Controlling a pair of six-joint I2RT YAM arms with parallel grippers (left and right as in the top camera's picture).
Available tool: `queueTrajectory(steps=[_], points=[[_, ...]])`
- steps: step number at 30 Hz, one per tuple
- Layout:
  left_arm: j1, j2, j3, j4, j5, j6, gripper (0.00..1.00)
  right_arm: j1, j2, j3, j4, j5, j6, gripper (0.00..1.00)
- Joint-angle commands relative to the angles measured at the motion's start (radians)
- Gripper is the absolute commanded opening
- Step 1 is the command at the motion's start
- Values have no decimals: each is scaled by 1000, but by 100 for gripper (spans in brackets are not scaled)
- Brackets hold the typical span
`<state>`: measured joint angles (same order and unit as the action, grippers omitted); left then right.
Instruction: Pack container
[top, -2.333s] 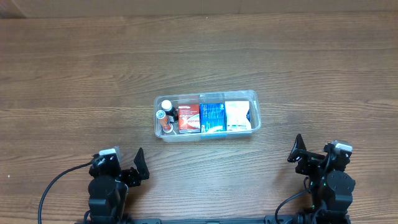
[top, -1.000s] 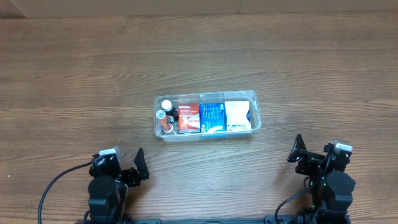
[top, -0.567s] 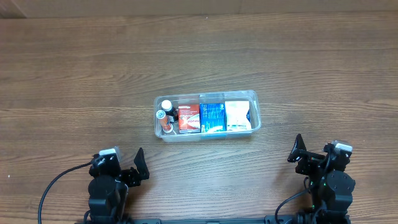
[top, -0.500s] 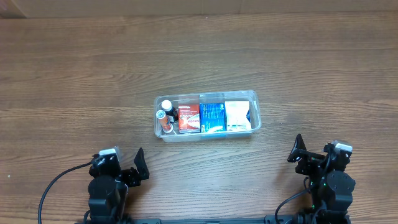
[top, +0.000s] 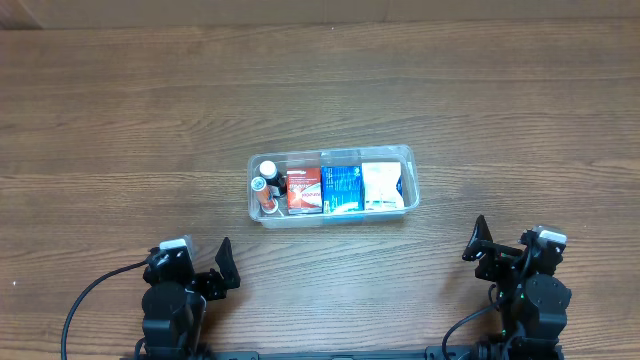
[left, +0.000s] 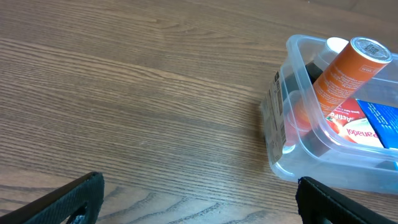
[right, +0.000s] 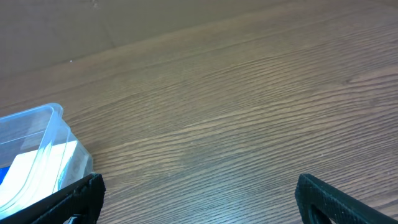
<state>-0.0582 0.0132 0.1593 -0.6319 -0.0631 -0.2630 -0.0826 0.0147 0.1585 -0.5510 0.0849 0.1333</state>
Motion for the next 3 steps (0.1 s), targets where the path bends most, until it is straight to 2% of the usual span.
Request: queueTrajectory(steps=[1,3], points=[[7,-9,-5,1,5,-14,100,3,-12,-11,4,0,-4,100],[7,-9,-5,1,5,-14,100,3,-12,-11,4,0,-4,100]])
